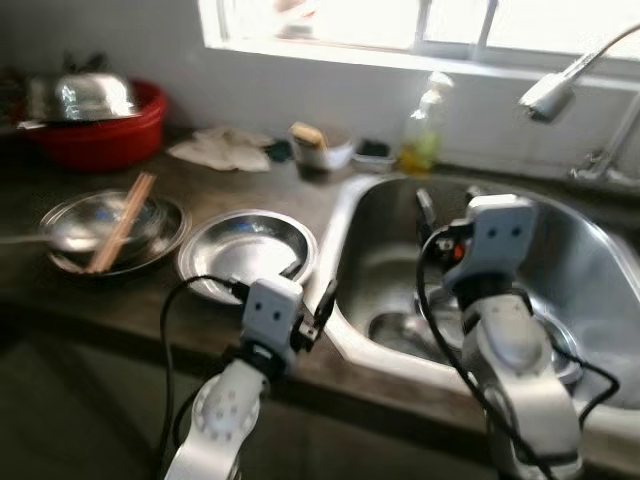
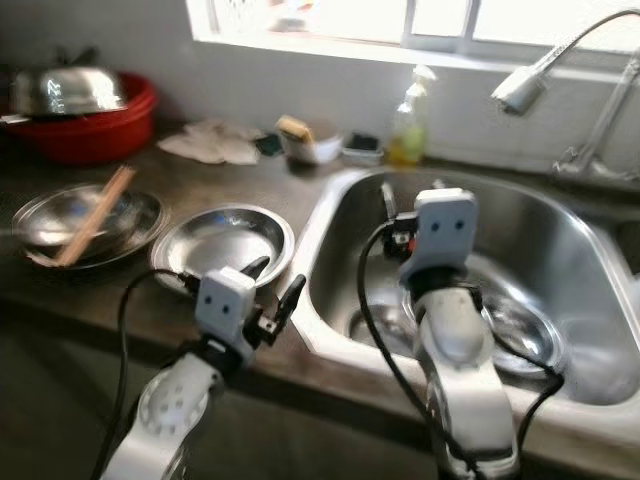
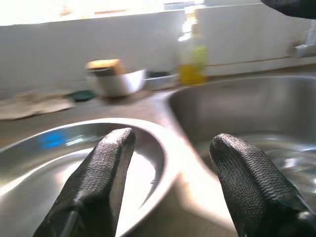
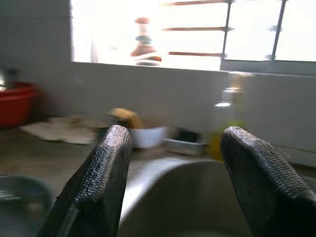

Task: Kitchen organization

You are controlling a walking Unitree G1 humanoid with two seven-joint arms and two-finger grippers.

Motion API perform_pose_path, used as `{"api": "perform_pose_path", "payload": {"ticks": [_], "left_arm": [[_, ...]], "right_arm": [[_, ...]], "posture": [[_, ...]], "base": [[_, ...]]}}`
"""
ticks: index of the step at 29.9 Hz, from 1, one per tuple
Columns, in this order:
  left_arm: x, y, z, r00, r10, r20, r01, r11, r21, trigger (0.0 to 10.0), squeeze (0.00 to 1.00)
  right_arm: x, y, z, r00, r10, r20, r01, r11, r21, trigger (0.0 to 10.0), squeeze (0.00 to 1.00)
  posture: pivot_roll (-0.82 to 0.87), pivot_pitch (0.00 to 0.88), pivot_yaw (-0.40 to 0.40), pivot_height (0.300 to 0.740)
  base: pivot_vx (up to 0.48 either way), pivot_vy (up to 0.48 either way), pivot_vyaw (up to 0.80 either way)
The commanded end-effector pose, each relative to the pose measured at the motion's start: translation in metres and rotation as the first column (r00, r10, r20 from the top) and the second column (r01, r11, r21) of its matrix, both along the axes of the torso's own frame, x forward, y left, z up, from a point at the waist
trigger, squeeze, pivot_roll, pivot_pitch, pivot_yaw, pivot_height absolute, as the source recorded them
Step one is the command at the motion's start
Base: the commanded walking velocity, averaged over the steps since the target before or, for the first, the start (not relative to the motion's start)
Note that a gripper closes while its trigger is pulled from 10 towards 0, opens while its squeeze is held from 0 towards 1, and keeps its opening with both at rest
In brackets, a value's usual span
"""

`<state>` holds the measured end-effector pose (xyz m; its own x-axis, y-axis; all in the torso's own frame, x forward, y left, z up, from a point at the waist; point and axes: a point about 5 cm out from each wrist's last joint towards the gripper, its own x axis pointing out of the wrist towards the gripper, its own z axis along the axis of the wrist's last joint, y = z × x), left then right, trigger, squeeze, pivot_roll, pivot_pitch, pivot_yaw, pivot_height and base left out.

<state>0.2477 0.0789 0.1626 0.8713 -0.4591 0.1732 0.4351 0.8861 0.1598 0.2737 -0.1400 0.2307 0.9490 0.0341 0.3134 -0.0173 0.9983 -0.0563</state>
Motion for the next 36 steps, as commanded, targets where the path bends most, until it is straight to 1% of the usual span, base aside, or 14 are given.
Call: {"api": "perform_pose_path", "payload": {"ticks": [1, 5, 9, 14, 18, 19, 21, 22, 24, 27, 29, 31, 33, 36], "left_arm": [[-0.001, -0.004, -0.001, 1.0, -0.012, -0.003, 0.012, 1.0, 0.01, 10.0, 0.0], [0.001, -0.004, 0.0, 1.0, -0.013, 0.001, 0.013, 1.0, 0.012, 10.0, 0.0], [0.001, -0.005, 0.0, 1.0, -0.012, -0.001, 0.012, 1.0, 0.011, 10.0, 0.0], [0.0, -0.004, -0.001, 1.0, 0.001, -0.003, -0.001, 1.0, 0.02, 10.0, 0.0], [-0.003, -0.002, -0.012, 0.999, 0.01, -0.04, -0.009, 0.999, 0.044, 10.0, 0.0], [-0.004, 0.001, -0.016, 0.999, 0.018, -0.05, -0.015, 0.998, 0.059, 10.0, 0.0], [-0.005, 0.003, -0.019, 0.998, 0.023, -0.057, -0.019, 0.997, 0.069, 10.0, 0.0], [-0.008, 0.007, -0.021, 0.998, 0.034, -0.054, -0.029, 0.996, 0.086, 10.0, 0.0], [-0.009, 0.008, -0.021, 0.998, 0.038, -0.051, -0.034, 0.996, 0.084, 10.0, 0.0], [-0.008, 0.014, -0.019, 0.996, 0.082, -0.022, -0.08, 0.991, 0.108, 10.0, 0.0], [-0.008, 0.014, -0.018, 0.996, 0.089, -0.026, -0.086, 0.992, 0.094, 10.0, 0.0], [-0.007, 0.015, -0.018, 0.994, 0.099, -0.042, -0.096, 0.993, 0.071, 10.0, 0.0], [-0.006, 0.016, -0.019, 0.993, 0.108, -0.047, -0.105, 0.992, 0.071, 10.0, 0.0], [-0.007, 0.015, -0.02, 0.994, 0.097, -0.049, -0.094, 0.993, 0.064, 10.0, 0.0]], "right_arm": [[0.001, -0.005, 0.0, 1.0, -0.022, -0.007, 0.022, 1.0, 0.009, 10.0, 0.0], [0.004, -0.005, 0.001, 1.0, -0.014, -0.016, 0.014, 1.0, 0.028, 10.0, 0.0], [0.008, -0.007, -0.001, 0.999, -0.007, -0.051, 0.011, 0.997, 0.073, 10.0, 0.0], [0.011, -0.007, -0.001, 0.998, 0.004, -0.068, 0.002, 0.997, 0.079, 10.0, 0.0], [0.016, -0.009, -0.003, 0.995, 0.017, -0.098, -0.007, 0.995, 0.097, 10.0, 0.0], [0.018, -0.007, -0.003, 0.994, 0.038, -0.106, -0.027, 0.994, 0.102, 10.0, 0.0], [0.018, -0.006, -0.003, 0.993, 0.052, -0.11, -0.041, 0.994, 0.105, 10.0, 0.0], [0.02, -0.004, -0.001, 0.991, 0.081, -0.109, -0.072, 0.994, 0.086, 10.0, 0.0], [0.02, -0.002, -0.001, 0.99, 0.09, -0.109, -0.082, 0.994, 0.076, 10.0, 0.0], [0.024, 0.0, 0.001, 0.989, 0.105, -0.108, -0.1, 0.994, 0.052, 10.0, 0.0], [0.025, 0.001, 0.001, 0.987, 0.111, -0.113, -0.105, 0.993, 0.057, 10.0, 0.0], [0.027, 0.001, 0.001, 0.986, 0.112, -0.121, -0.107, 0.993, 0.049, 10.0, 0.0], [0.028, 0.001, 0.001, 0.984, 0.121, -0.128, -0.115, 0.992, 0.058, 10.0, 0.0], [0.031, -0.002, 0.005, 0.986, 0.11, -0.125, -0.103, 0.993, 0.064, 10.0, 0.0]], "posture": [[0.05, 0.0, -0.034, 0.74], [0.05, 0.0, -0.03, 0.74], [0.05, 0.0, -0.029, 0.74], [0.05, 0.0, -0.032, 0.74], [0.05, 0.0, -0.035, 0.74], [0.06, 0.0, -0.035, 0.74], [0.06, 0.0, -0.035, 0.74], [0.06, 0.0, -0.039, 0.74], [0.06, 0.0, -0.04, 0.74], [0.07, 0.0, -0.044, 0.74], [0.07, 0.0, -0.046, 0.74], [0.07, 0.0, -0.046, 0.74], [0.07, 0.0, -0.046, 0.74], [0.07, 0.0, -0.045, 0.74]], "base": [[0.0, 0.0, 0.8], [0.0, 0.0, 0.79], [0.0, 0.0, 0.0], [0.0, 0.0, 0.0], [0.0, 0.0, 0.0], [0.0, 0.0, 0.0], [0.0, 0.0, 0.0], [0.0, 0.0, 0.0], [0.0, 0.0, 0.0], [0.0, -0.255, 0.8], [0.0, -0.394, 0.8], [0.0, 0.0, 0.8], [0.0, 0.0, 0.0], [0.0, 0.0, 0.0]]}}
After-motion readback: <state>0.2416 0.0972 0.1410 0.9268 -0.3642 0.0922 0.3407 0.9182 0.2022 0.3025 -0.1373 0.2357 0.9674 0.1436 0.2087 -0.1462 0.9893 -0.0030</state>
